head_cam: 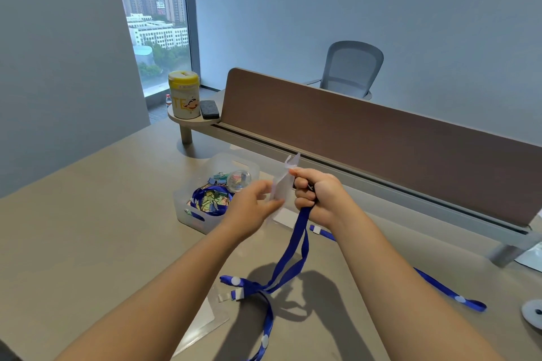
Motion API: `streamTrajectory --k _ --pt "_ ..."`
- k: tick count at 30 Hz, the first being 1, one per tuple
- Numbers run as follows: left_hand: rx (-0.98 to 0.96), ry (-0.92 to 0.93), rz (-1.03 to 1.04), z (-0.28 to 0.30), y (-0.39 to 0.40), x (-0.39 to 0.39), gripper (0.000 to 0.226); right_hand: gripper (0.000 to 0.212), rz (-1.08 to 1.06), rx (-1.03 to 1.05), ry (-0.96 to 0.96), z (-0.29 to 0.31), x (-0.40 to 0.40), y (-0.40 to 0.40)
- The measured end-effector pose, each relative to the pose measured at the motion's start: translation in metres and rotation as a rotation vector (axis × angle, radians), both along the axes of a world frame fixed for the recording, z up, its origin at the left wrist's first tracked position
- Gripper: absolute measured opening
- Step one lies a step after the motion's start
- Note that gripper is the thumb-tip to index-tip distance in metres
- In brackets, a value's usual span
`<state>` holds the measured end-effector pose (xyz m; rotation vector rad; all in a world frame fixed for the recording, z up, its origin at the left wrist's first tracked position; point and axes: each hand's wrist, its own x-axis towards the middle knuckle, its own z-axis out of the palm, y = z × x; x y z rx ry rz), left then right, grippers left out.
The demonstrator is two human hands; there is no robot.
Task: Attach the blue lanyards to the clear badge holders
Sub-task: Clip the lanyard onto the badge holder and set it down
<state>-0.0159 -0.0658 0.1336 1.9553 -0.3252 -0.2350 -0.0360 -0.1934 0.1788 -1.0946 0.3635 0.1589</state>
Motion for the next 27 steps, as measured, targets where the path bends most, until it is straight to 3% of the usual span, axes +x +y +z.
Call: streamTrajectory --k 3,7,13,18,20,24,27 --pt "0.107 -0.129 0.087 0.006 -0.009 0.000 0.028 0.023 -0.021 -0.099 -0.022 0.006 -0.001 -0.008" --pt "0.294 -0.461 0.221 0.013 -0.018 0.002 0.028 0.023 -0.128 -0.709 -0.151 0.010 -0.004 -0.023" --pt "0.591 -1.018 0.207 0.034 -0.046 0.001 0.011 0.020 -0.163 -1.222 -0.271 0.013 -0.007 -0.057" --pt "0.716 -1.021 0.199 0.042 -0.073 -0.004 0.017 0.024 -0.151 -1.740 -0.324 0.005 -0.018 -0.081" --pt "0.692 -0.989 0.166 0.038 -0.079 -0.006 0.018 0.024 -0.116 -1.759 -0.299 -0.001 -0.020 -0.088" --pt "0.647 -0.957 0.100 0.021 -0.086 -0.008 0.016 0.021 0.008 -1.467 -0.140 -0.017 -0.017 -0.101" --pt "0.533 -0.834 0.155 0.012 -0.090 -0.012 0.012 0.017 0.073 -1.384 -0.091 -0.029 -0.019 -0.104"
